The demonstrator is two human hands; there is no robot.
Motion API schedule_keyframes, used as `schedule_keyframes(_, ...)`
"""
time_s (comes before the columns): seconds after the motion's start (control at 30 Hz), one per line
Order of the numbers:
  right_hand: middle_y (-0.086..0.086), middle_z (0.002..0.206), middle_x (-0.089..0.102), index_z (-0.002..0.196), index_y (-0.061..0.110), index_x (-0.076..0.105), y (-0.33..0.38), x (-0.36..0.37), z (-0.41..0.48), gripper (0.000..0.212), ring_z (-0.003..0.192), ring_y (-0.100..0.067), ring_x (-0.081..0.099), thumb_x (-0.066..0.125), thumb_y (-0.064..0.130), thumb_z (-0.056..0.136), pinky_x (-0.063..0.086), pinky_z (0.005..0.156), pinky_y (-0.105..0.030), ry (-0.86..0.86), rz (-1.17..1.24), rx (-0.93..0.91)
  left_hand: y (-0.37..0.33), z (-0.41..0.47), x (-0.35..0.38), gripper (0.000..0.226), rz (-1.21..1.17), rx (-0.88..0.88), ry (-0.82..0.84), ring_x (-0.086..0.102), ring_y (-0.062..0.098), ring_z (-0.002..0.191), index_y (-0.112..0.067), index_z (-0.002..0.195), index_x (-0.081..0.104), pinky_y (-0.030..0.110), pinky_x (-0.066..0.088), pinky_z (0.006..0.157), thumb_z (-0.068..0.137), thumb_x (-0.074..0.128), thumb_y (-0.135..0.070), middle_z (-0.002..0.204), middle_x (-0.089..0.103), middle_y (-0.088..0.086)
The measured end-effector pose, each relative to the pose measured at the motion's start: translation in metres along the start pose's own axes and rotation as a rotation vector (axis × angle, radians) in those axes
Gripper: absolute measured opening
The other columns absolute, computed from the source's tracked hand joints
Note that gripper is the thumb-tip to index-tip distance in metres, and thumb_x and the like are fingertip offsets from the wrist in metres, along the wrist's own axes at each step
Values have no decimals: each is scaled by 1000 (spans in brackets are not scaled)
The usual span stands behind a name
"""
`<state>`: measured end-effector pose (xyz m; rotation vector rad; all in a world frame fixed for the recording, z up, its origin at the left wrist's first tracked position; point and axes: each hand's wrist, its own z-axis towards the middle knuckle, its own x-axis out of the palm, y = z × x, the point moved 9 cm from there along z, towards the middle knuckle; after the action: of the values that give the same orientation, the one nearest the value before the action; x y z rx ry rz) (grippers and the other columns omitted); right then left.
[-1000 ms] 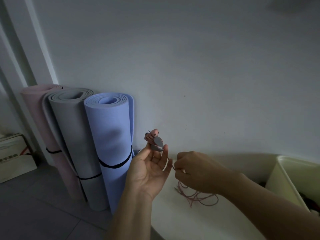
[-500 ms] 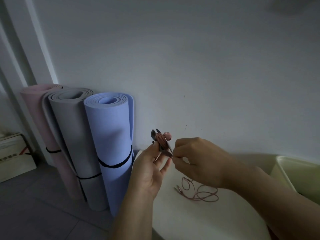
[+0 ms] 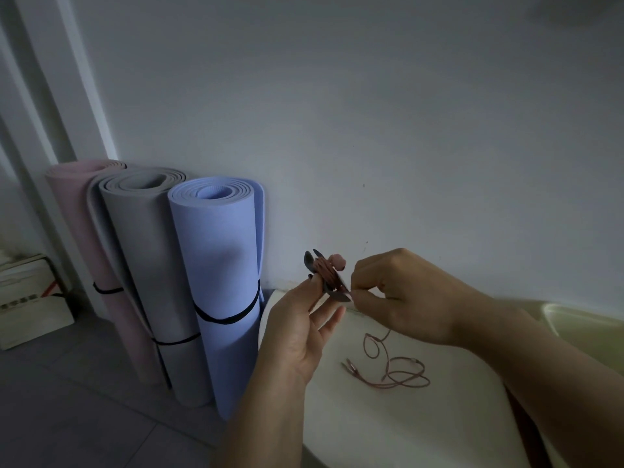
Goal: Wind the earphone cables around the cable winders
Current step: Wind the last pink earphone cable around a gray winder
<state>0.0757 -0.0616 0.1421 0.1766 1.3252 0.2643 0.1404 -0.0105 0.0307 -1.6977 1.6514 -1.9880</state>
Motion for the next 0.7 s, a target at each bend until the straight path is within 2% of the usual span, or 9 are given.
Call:
schedule_keyframes(0.07, -5, 61, 49, 59, 10, 49, 5, 6, 2, 31, 54, -20, 45, 49, 19, 88, 42, 55, -43, 32, -3, -17, -5, -1, 2, 18, 145, 74, -21, 71, 11, 85, -14, 101, 71, 25, 54, 80, 96, 53, -15, 92, 75, -4)
schedule_keyframes(0.13, -1, 57, 48, 54, 21, 45, 8, 8, 3, 37, 51, -16, 43, 49, 18, 90, 41, 53, -37, 45, -8, -29, -12, -2, 1, 14, 283, 167, -71, 71, 14, 86, -12, 99, 71, 24, 57, 76, 95, 57, -13, 91, 75, 2)
schedule_keyframes(0.2, 2, 55, 48, 54, 27, 46, 4, 1, 4, 39, 49, -12, 42, 49, 22, 93, 36, 49, -28, 27, -23, 1, -21, -5, -3, 7, 400, 260, -131, 71, 18, 91, -15, 96, 68, 30, 56, 83, 91, 63, -13, 97, 73, 6)
schedule_keyframes(0.27, 4, 53, 50, 63, 22, 56, -5, -15, 4, 31, 49, -8, 43, 52, 29, 93, 33, 48, -22, -31, -61, 50, -28, -7, -6, 9, 513, 322, -148, 70, 16, 93, -19, 98, 66, 34, 54, 87, 89, 66, -18, 96, 73, -1)
schedule_keyframes(0.4, 11, 54, 51, 65, 30, 56, -19, -43, 4, 20, 55, 6, 50, 65, 34, 82, 42, 56, -13, -75, -65, 99, -34, -8, 2, 10, 718, 383, -69, 67, 1, 85, -25, 95, 67, 31, 53, 87, 89, 64, -17, 86, 72, -18)
schedule_keyframes(0.5, 11, 58, 54, 68, 32, 58, -23, -50, 5, 13, 59, 7, 51, 66, 36, 78, 42, 59, -11, -44, -28, 101, -28, -12, 16, 13, 739, 363, 71, 68, -2, 82, -20, 98, 66, 16, 48, 77, 92, 60, -11, 85, 74, -16)
schedule_keyframes(0.57, 13, 64, 58, 70, 38, 57, -24, -51, 6, 14, 62, 7, 51, 64, 35, 81, 42, 61, -11, -34, -9, 94, -27, -13, 19, 14, 768, 357, 119, 69, -2, 85, -19, 100, 66, 13, 48, 76, 93, 58, -10, 88, 74, -14)
schedule_keyframes(0.63, 14, 67, 59, 71, 40, 56, -27, -50, 6, 15, 63, 7, 51, 62, 34, 83, 41, 61, -11, -38, 8, 90, -29, -14, 21, 16, 782, 358, 145, 69, 3, 91, -18, 104, 67, 18, 51, 84, 93, 58, -11, 93, 75, -10)
schedule_keyframes(0.7, 13, 68, 60, 70, 41, 58, -33, -48, 5, 8, 61, 2, 48, 59, 42, 78, 40, 58, -15, -43, 47, 100, -30, -14, 22, 17, 807, 359, 162, 69, 6, 94, -21, 105, 68, 29, 50, 93, 92, 59, -13, 96, 74, -10)
